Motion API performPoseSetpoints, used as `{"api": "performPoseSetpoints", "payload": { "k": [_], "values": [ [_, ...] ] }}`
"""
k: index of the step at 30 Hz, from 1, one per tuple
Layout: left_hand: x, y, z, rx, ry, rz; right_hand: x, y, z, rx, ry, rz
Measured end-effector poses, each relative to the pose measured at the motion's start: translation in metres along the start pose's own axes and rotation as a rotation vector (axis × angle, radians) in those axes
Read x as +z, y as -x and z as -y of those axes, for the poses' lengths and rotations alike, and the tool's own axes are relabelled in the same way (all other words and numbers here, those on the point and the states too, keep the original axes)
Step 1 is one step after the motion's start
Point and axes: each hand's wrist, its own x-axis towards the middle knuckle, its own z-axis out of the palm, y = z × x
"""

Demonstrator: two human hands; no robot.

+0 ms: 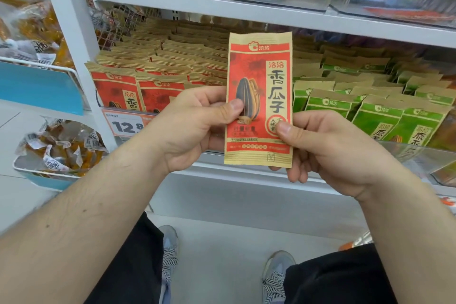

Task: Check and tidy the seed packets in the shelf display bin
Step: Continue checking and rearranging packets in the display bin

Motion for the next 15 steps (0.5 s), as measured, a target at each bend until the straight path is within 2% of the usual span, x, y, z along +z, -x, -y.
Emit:
{"api": "performPoseSetpoints", "payload": {
  "k": [6,9,15],
  "values": [
    [-0.006,0.002,0.001,-0.008,-0.085,0.167,-0.003,0.001,-0.002,0.009,-0.033,0.017],
    [-0.007,0.003,0.001,0.045,-0.141,0.168,-0.005,0.002,-0.002,-0.009,-0.023,0.021],
    [0.0,0.003,0.006,0.107,-0.193,0.152,0.009,0.0,-0.001,-0.074,0.242,-0.142]
  ]
}}
